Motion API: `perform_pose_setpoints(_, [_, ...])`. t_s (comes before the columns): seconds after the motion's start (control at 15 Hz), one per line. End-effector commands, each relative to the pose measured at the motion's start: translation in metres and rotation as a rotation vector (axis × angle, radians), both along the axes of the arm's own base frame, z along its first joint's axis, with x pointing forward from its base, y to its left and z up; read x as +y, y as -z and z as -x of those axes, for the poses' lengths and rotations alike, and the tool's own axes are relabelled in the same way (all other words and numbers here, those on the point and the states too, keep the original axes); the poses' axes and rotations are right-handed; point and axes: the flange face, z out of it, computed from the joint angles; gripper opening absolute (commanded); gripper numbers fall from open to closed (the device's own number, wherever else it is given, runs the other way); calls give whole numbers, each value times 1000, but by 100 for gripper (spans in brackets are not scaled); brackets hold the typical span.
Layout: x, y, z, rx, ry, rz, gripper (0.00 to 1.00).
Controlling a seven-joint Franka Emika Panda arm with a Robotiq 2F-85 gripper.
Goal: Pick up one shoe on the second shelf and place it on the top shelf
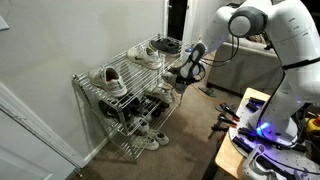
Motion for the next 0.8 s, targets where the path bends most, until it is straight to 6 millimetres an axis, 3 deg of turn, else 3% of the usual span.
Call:
perform_pose_setpoints(0.0, [4,-29,22,31,-14,-19,5])
perform_pose_setpoints(0.27, [15,-56,49,87,-79,-29,5])
perform_pose_setpoints(0.73, [22,-111,118,300,-267,48,4])
